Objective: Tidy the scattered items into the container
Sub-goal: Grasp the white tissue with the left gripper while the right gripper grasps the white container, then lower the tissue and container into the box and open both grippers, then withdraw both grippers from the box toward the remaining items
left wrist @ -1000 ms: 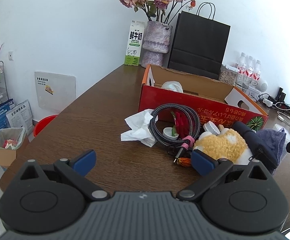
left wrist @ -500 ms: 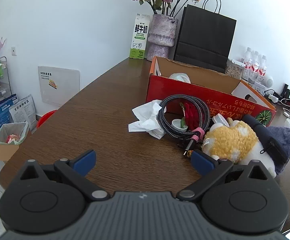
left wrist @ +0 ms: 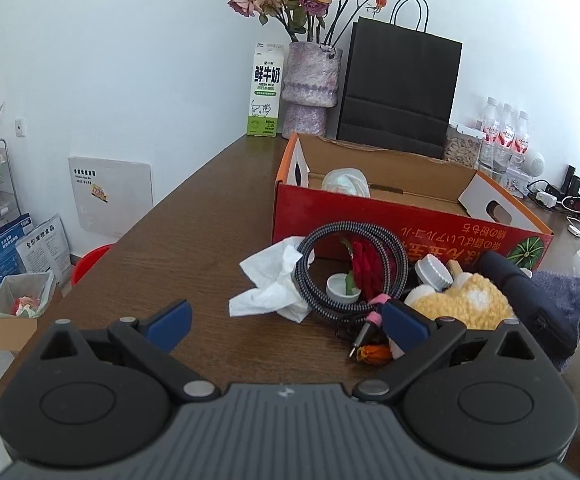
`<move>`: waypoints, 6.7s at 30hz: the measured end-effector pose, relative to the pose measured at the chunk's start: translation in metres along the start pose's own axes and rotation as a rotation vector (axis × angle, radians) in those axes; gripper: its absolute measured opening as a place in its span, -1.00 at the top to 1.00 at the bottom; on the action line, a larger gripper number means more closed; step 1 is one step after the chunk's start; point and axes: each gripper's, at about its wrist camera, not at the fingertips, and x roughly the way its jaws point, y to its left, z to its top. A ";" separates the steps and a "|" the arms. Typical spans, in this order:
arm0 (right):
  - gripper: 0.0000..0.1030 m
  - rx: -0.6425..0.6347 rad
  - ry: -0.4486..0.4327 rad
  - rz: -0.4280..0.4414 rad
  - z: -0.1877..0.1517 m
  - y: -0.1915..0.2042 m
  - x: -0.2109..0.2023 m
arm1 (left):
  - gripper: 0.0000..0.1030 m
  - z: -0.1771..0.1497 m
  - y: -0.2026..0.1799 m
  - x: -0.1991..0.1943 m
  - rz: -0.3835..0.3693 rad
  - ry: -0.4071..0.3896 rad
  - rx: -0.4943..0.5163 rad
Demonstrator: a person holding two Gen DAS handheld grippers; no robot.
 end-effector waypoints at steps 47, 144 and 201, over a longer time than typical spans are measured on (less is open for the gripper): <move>0.23 -0.004 -0.096 0.085 0.012 0.008 -0.031 | 0.94 0.008 0.040 0.043 -0.108 0.102 -0.162; -1.00 0.005 -0.205 0.151 0.113 0.052 0.093 | -1.00 0.113 -0.060 0.144 -0.138 -0.138 -0.101; -1.00 -0.025 -0.012 0.055 -0.005 0.001 -0.020 | -1.00 0.014 0.010 0.016 0.032 -0.155 0.020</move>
